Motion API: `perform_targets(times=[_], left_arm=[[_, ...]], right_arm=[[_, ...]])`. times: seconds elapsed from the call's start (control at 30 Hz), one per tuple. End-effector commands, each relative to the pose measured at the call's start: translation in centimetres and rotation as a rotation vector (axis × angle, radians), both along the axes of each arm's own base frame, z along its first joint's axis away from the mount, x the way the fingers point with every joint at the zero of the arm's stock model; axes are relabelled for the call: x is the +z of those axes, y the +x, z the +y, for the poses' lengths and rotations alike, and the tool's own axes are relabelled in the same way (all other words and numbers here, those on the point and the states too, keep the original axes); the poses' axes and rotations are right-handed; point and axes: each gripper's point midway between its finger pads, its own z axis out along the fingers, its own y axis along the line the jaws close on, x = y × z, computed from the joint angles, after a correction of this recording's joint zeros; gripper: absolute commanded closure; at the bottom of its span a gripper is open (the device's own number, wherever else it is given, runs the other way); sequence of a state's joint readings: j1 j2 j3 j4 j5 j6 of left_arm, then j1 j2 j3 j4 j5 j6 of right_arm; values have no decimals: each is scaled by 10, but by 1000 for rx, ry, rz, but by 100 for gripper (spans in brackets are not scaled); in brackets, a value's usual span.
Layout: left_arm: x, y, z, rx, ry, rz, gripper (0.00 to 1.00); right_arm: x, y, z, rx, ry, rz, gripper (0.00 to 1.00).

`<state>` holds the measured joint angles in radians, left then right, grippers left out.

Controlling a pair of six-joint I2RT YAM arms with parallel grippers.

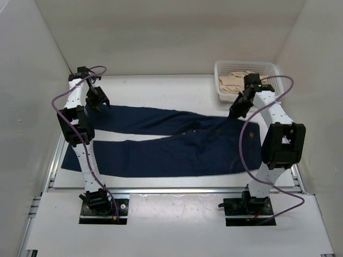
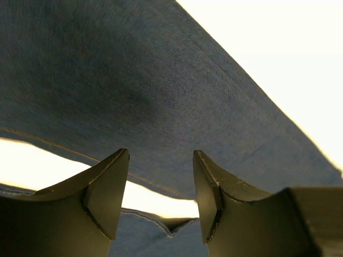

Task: Fold and stack the trousers
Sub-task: Flatten the trousers out

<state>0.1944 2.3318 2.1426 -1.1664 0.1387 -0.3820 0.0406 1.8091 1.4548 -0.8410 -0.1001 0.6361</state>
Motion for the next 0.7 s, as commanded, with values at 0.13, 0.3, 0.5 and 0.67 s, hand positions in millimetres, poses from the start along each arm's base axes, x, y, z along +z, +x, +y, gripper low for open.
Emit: perform_targets(times=[0.13, 0.3, 0.5, 0.67], left_arm=[[45, 17, 3, 15, 6, -127, 37], [45, 17, 3, 15, 6, -127, 37], [45, 13, 0, 12, -3, -125, 37], [40, 7, -1, 3, -4, -104, 37]], right_arm=[[69, -40, -11, 76, -146, -180, 100], [29, -96, -18, 68, -181, -92, 100], [-26, -158, -12, 28, -161, 82, 99], [-10, -151, -15, 4, -180, 26, 50]])
